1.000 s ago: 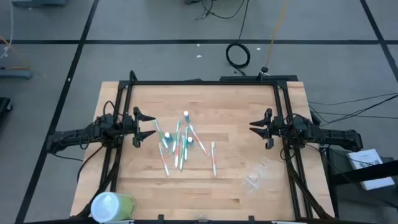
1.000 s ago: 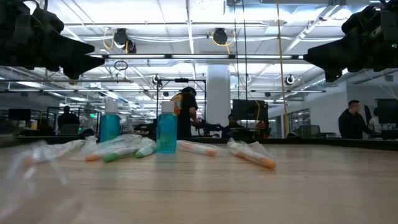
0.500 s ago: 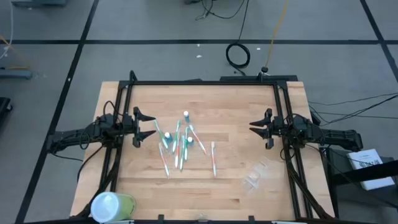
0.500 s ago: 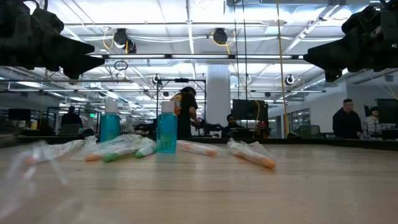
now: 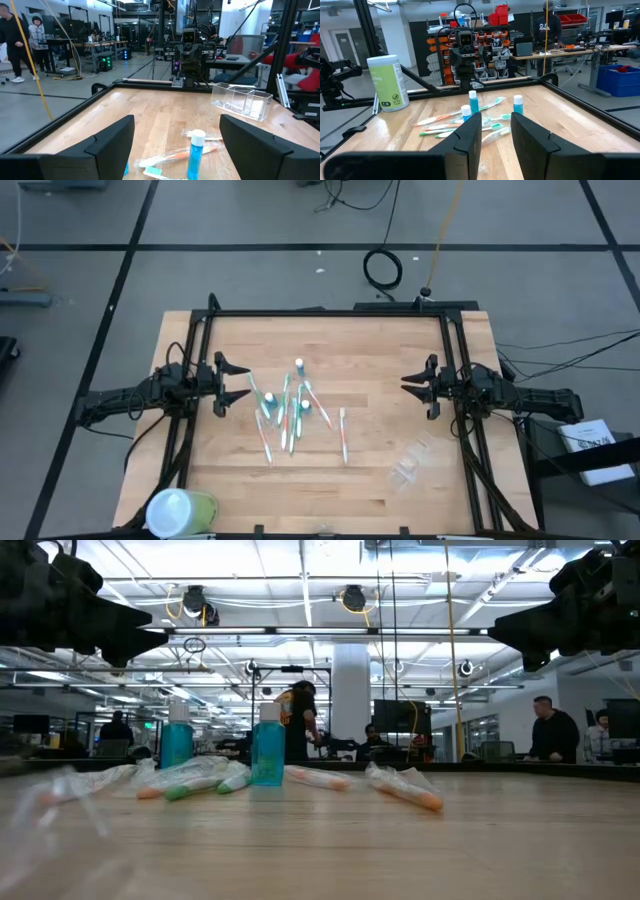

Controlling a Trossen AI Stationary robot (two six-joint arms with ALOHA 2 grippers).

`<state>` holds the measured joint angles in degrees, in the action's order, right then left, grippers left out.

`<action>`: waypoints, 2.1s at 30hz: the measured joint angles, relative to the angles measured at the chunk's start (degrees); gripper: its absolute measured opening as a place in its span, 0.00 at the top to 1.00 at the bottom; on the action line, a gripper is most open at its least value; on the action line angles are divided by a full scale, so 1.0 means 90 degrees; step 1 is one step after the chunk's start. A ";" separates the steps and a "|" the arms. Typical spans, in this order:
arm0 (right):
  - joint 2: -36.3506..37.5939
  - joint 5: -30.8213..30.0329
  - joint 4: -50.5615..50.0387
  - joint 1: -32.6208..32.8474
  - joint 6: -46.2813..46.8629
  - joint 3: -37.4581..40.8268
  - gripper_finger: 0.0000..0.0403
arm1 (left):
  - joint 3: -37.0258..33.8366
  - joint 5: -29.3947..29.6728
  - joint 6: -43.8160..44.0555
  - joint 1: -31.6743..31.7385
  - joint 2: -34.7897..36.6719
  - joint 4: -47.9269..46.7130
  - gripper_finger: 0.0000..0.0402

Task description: Pick & Place toothbrushing station

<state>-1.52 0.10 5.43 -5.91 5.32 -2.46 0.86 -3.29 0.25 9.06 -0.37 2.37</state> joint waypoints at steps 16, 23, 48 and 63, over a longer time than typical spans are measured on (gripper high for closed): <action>0.0000 0.0000 -0.0002 0.0000 -0.0002 0.0007 0.76 | 0.0000 -0.0001 0.0000 0.0001 0.0000 0.0000 0.26; 0.0000 0.0000 -0.0001 0.0000 -0.0002 0.0007 0.76 | 0.0000 0.0000 0.0000 0.0000 -0.0001 0.0000 0.26; -0.0002 0.0002 0.0054 0.0002 0.0951 0.0005 0.76 | 0.0000 -0.0002 0.0000 0.0000 0.0000 0.0000 0.26; -0.0002 -0.0003 0.0136 0.0000 0.1643 0.0005 0.76 | 0.0000 -0.0002 0.0000 0.0002 -0.0001 0.0000 0.26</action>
<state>-1.54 0.08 6.66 -5.91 20.11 -2.42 0.86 -3.31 0.25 9.08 -0.38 2.37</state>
